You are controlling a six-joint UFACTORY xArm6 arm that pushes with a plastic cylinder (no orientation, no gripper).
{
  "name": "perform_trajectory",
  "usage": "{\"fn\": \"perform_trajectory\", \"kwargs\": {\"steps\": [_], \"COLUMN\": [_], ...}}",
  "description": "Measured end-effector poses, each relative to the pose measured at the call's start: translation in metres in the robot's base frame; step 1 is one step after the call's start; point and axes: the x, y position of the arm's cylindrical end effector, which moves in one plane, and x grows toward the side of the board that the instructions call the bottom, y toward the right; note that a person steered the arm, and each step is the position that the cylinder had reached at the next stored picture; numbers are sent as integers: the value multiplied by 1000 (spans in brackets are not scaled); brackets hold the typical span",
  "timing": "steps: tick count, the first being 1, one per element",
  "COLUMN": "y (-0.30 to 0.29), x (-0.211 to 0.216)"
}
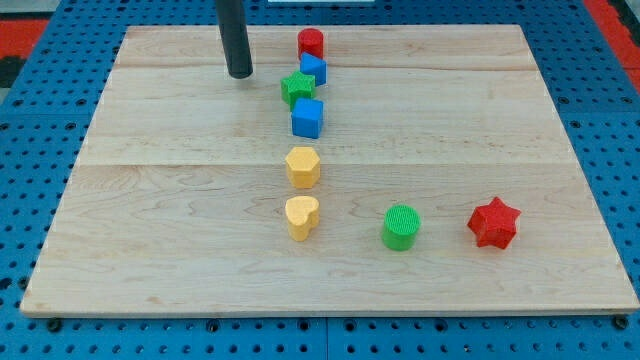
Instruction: Push the green star in between the blue blocks
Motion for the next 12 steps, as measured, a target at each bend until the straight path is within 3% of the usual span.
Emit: {"fn": "perform_trajectory", "kwargs": {"steps": [3, 5, 6, 8, 10, 12], "y": [61, 63, 58, -26, -21, -12], "x": [7, 29, 28, 75, -26, -46]}}
